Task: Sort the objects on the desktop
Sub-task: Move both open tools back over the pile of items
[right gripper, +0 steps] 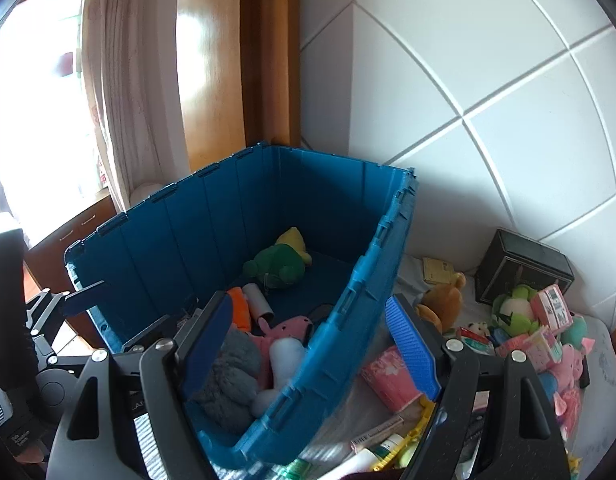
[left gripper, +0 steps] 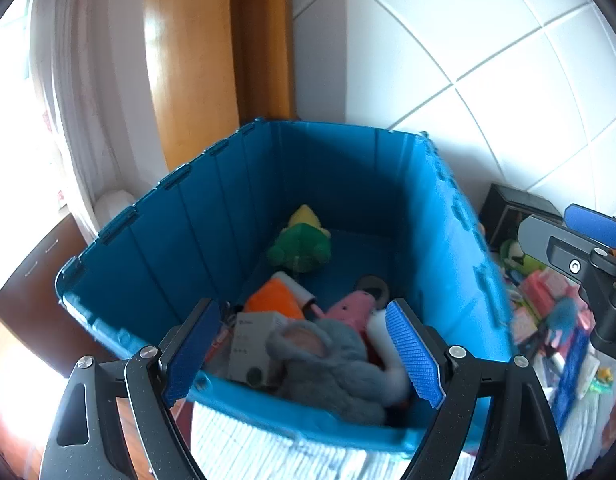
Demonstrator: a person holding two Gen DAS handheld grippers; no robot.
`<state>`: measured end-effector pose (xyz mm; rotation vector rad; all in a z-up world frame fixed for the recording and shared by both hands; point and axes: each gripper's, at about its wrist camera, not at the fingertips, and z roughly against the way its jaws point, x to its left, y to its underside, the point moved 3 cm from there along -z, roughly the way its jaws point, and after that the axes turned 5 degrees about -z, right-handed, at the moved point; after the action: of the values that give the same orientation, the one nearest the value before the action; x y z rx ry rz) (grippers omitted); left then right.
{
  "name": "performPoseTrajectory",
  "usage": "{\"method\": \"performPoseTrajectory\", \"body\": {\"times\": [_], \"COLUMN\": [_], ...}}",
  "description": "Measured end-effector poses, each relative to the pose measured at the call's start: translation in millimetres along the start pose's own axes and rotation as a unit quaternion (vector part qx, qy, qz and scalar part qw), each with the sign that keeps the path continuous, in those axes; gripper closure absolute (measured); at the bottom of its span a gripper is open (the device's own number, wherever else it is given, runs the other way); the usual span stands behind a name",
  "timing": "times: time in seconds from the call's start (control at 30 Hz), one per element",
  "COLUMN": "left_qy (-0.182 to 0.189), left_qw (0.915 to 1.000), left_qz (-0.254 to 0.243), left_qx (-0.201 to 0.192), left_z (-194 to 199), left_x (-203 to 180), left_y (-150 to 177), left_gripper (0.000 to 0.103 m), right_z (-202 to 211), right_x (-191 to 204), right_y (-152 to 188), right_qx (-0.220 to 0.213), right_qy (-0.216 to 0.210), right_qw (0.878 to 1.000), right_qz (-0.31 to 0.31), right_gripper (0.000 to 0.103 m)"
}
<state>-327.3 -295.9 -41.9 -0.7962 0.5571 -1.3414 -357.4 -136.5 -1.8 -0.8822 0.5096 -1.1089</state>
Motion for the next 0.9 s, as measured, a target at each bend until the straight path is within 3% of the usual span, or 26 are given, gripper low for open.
{"method": "performPoseTrajectory", "body": {"times": [0.27, 0.3, 0.37, 0.6, 0.73, 0.9], "left_qy": [0.017, 0.021, 0.029, 0.057, 0.057, 0.035], "left_qw": [0.9995, 0.9994, 0.999, 0.9973, 0.9968, 0.9965], "left_qz": [-0.014, -0.016, -0.021, -0.047, -0.051, -0.054], "left_qx": [-0.023, -0.024, -0.024, -0.001, 0.024, 0.052], "left_z": [54.7, 59.6, 70.1, 93.0, 91.3, 78.2], "left_x": [-83.9, -95.1, -121.4, -212.6, -234.6, -228.2], "left_y": [19.9, 22.9, 32.3, 83.8, 114.0, 155.6], "left_gripper": [0.017, 0.017, 0.017, 0.017, 0.017, 0.017], "right_z": [64.5, 73.5, 91.4, 139.0, 132.9, 125.4], "right_x": [-75.9, -87.9, -111.8, -189.6, -209.5, -234.2], "right_y": [44.0, 52.1, 68.2, 129.1, 164.6, 208.9], "right_qx": [-0.003, -0.002, 0.0, 0.022, 0.053, 0.091], "right_qy": [0.017, 0.021, 0.03, 0.053, 0.055, 0.057], "right_qw": [0.999, 0.999, 0.999, 0.996, 0.994, 0.989], "right_qz": [-0.029, -0.031, -0.037, -0.062, -0.079, -0.1], "right_gripper": [0.023, 0.019, 0.0, 0.0, 0.0, 0.0]}}
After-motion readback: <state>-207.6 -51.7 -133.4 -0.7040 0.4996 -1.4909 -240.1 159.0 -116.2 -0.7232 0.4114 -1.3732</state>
